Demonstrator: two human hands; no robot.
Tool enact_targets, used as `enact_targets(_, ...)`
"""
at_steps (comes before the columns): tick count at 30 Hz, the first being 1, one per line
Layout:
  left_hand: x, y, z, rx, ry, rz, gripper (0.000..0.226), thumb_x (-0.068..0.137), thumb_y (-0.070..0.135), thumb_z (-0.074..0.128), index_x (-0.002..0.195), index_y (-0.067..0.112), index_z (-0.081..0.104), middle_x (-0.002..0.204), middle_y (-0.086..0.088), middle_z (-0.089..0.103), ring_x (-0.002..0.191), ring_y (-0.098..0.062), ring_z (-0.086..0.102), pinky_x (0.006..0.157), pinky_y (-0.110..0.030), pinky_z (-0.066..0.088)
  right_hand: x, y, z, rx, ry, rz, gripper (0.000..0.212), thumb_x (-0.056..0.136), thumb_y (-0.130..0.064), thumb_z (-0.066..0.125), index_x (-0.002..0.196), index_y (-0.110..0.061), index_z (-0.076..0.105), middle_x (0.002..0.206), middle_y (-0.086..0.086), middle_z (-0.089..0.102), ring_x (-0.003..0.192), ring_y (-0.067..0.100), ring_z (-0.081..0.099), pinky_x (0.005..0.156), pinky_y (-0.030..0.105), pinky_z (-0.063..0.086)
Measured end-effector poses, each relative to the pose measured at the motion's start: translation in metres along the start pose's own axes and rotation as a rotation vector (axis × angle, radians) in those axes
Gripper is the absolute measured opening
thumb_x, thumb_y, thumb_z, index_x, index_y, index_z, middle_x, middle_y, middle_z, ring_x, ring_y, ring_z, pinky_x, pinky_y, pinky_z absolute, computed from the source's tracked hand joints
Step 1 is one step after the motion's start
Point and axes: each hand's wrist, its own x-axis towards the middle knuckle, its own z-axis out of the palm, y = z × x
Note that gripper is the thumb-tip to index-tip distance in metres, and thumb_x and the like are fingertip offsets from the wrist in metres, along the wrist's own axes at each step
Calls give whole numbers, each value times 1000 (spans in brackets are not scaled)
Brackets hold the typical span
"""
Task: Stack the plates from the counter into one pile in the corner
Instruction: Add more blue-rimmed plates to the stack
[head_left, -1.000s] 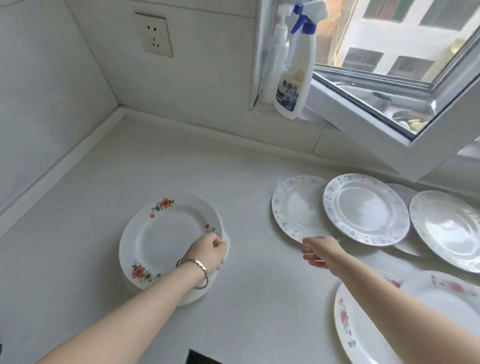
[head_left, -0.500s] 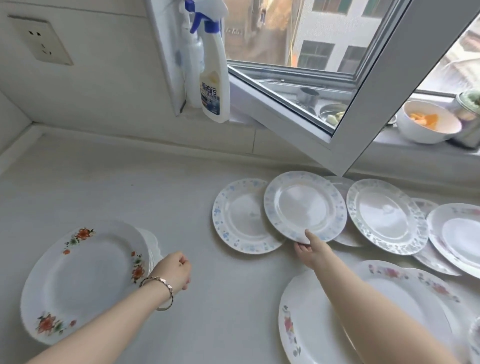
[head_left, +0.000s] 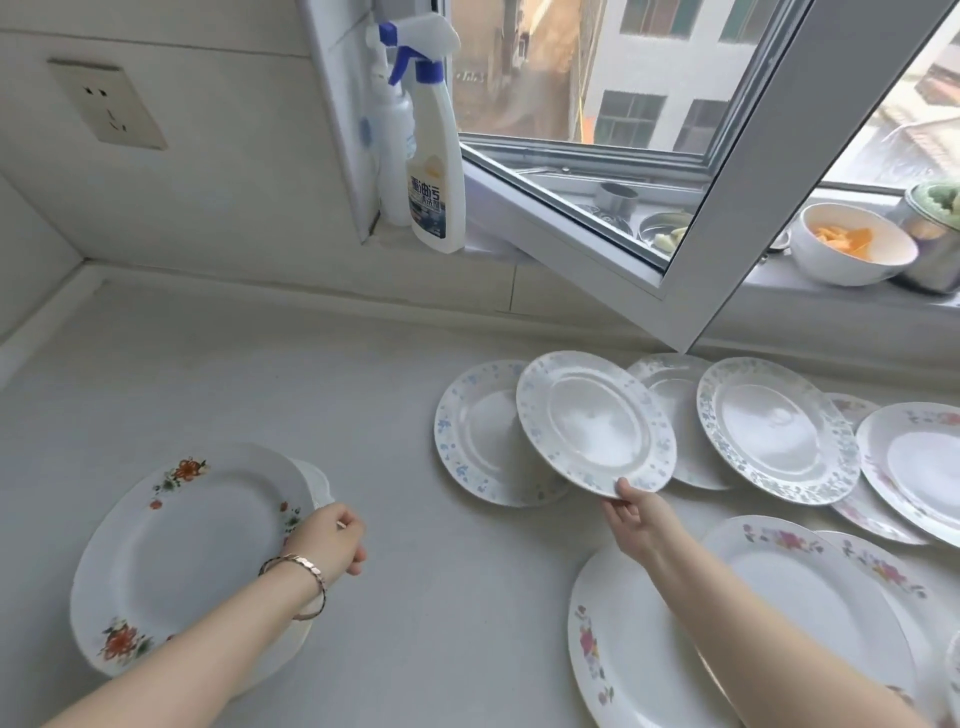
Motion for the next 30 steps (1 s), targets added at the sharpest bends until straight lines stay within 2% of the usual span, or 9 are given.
enact_targets(2,-4,-4,-8,-43,16,4,27,92,6,44,65,12,44,58,-7,56,47,-20,53,52,-20,41,-13,5,2,-43,-54,3,30,93,4,46,120,-9,48,127,8,57,122,21,56,99,30,45)
enact_targets(4,-9,-11,-19,-81,46,18,27,92,7,44,66,11,47,60,-8,57,50,-21,54,50,-21,42,-25,12,6,-102,-117,0,21,92,6,47,109,-6,53,90,7,71,77,17,74,64,23,59)
enact_targets(5,-11,-16,-25,-100,66,27,26,92,8,45,66,11,48,60,-8,58,50,-22,55,52,-22,41,-33,14,9,-138,-146,1,15,91,7,47,99,-4,55,70,7,73,57,15,72,49,23,57)
enact_targets(6,-14,-21,-33,-120,87,32,24,92,8,45,68,10,50,60,-9,58,50,-21,55,53,-23,40,-39,18,13,-172,-167,2,14,91,8,48,91,-4,56,59,6,72,48,15,70,42,23,55)
enact_targets(13,-26,-95,-98,-179,250,-86,22,90,8,45,69,11,51,56,-5,59,46,-20,55,60,-27,43,-80,73,69,-478,-391,49,18,88,9,49,90,-6,58,58,2,73,49,13,70,45,20,56)
enact_targets(16,-35,-131,-121,-253,327,-158,25,91,4,44,67,8,48,56,-7,56,37,-15,52,47,-21,41,-91,105,92,-593,-458,93,19,89,8,48,91,-8,58,60,2,73,51,14,71,44,21,56)
enact_targets(19,-48,-162,-136,-246,384,-228,16,91,10,46,82,5,57,62,-6,60,49,-18,54,51,-22,34,-99,135,109,-704,-527,127,19,90,8,47,91,-7,59,63,3,74,54,15,72,47,22,57)
enact_targets(22,-51,-189,-142,-294,390,-282,15,90,10,45,89,3,59,61,-6,60,50,-20,54,53,-23,36,-104,161,119,-777,-540,156,17,89,8,47,89,-3,60,62,5,74,53,16,72,45,22,56)
enact_targets(30,-42,-212,-138,-317,380,-323,14,89,9,45,80,8,55,57,-3,60,47,-20,50,56,-23,37,-111,193,133,-898,-526,142,15,88,10,49,85,-1,60,58,5,73,50,16,71,47,23,57)
